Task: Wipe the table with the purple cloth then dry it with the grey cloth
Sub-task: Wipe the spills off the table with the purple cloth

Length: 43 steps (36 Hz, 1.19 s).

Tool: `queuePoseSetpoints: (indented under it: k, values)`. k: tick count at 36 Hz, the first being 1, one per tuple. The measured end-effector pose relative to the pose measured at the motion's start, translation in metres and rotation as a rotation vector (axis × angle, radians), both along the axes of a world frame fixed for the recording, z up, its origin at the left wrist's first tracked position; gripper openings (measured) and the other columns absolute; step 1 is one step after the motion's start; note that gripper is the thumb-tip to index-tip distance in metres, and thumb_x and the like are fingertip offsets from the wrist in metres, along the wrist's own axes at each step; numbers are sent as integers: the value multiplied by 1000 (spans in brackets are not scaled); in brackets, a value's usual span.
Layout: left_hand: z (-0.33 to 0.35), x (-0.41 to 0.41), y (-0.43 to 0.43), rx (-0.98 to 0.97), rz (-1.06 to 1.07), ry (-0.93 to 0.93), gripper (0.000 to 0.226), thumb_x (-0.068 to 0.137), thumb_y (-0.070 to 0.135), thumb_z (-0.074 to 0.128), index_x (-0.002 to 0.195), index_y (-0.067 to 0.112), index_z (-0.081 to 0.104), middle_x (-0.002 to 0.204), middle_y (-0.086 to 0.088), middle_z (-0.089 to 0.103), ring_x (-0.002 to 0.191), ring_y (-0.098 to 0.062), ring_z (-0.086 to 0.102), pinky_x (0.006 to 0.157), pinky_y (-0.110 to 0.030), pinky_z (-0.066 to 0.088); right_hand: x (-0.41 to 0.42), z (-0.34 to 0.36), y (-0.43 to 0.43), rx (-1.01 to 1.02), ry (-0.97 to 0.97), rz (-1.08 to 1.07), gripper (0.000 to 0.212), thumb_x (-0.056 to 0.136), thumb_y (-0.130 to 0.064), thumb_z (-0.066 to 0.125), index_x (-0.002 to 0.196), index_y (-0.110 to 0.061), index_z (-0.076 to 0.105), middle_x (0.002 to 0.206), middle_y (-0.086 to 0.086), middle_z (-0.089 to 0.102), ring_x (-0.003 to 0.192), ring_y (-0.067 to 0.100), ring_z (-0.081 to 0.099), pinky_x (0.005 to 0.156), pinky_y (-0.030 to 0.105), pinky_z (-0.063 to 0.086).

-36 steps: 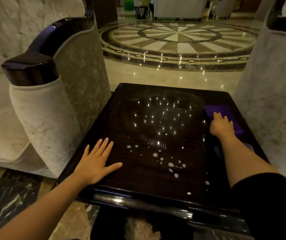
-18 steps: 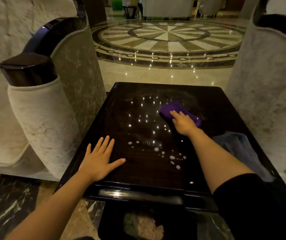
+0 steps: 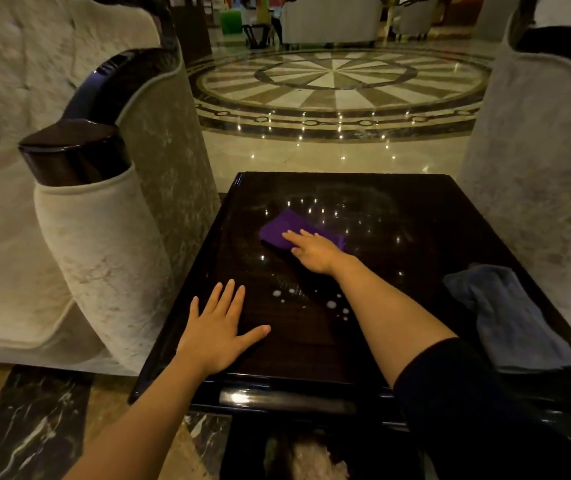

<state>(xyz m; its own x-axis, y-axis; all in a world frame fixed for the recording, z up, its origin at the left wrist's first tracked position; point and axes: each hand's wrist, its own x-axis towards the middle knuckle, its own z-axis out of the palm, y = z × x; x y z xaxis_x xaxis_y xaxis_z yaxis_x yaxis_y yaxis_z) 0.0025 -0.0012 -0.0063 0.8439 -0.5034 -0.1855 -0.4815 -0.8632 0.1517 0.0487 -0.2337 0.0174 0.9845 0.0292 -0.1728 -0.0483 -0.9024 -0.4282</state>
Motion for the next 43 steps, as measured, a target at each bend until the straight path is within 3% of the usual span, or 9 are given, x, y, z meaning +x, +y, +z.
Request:
queuePoseSetpoints:
  k: [5,11,21,43]
  values:
    - [-1,0,0,-10,0,-9,86,80,72,24,144,24,-8,156,2,-14,141,-14,-18,114,-45,-11,2,4,3,26,-8,-74,59,92,-25,41,143,-18,14,156,7,11,142,26,13,114,35,14]
    - [-3,0,2,-21,-7,-9,87,79,73,23,144,23,-7,156,2,-13,141,-14,-18,114,-45,-11,6,6,13,-94,23,-74,52,94,-18,32,143,-12,14,155,11,12,141,31,15,114,40,18]
    - [1,-3,-1,-18,-10,12,87,80,71,26,144,21,-7,156,0,-13,142,-16,-17,114,-46,-11,-32,-4,15,-19,-51,35,49,94,-8,33,141,-16,23,155,6,17,143,21,12,116,39,5]
    - [3,-4,2,34,-75,23,116,61,85,30,144,14,-7,156,-6,-13,143,-21,-14,114,-51,-7,-183,-3,36,26,-71,125,48,93,-2,35,138,-18,31,152,2,27,141,14,18,116,32,5]
